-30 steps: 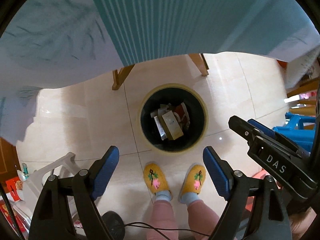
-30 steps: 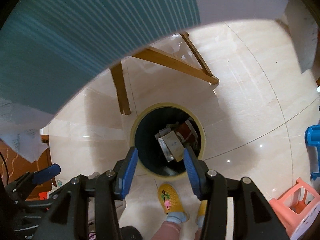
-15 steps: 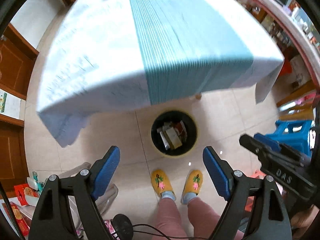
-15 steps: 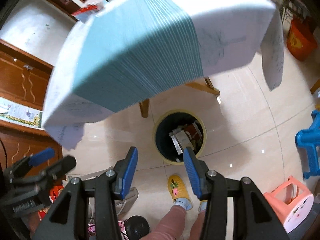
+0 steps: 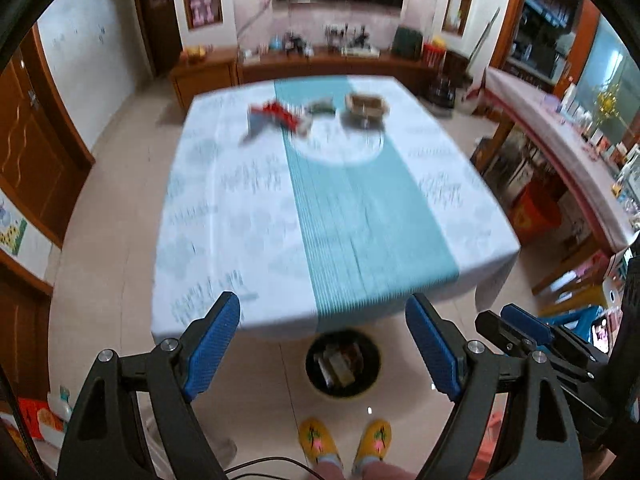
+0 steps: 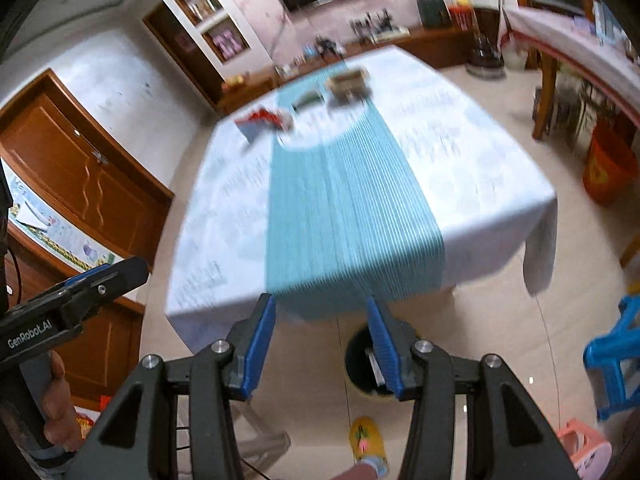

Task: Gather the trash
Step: 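Move both open grippers back toward the table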

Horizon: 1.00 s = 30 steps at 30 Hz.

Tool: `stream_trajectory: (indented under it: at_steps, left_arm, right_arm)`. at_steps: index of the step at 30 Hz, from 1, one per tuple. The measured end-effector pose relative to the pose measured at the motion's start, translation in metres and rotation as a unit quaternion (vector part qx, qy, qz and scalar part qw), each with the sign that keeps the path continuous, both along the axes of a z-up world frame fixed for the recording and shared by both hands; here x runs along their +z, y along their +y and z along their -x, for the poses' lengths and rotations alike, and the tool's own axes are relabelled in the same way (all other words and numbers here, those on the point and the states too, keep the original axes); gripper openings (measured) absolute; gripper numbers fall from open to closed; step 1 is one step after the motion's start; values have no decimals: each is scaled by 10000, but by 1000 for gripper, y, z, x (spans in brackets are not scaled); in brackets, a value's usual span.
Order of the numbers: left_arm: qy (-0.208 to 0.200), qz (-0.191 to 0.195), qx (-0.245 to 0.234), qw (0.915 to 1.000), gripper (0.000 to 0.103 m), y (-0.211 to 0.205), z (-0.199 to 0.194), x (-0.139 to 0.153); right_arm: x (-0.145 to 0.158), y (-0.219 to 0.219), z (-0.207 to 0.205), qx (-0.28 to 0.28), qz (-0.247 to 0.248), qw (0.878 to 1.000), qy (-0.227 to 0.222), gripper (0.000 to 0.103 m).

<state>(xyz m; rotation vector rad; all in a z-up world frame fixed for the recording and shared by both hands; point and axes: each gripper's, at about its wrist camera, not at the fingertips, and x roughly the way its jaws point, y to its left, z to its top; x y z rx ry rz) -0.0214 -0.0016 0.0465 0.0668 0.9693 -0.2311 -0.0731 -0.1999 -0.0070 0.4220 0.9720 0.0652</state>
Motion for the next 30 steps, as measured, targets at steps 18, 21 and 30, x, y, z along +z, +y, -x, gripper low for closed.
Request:
stream_trajectory:
  at_steps: [18, 21, 30]
  left_arm:
    - [-877, 99, -214, 9959, 84, 9, -32, 62]
    - [-923, 73, -178, 9955, 84, 8, -44, 64]
    - [-989, -76, 257, 9947, 84, -7, -104, 59]
  right_arm:
    - [70, 24, -55, 69, 363, 9969, -700, 48]
    - [74, 24, -66, 99, 379, 9966, -720, 48]
    - [73, 6, -135, 470, 314, 9951, -809, 48]
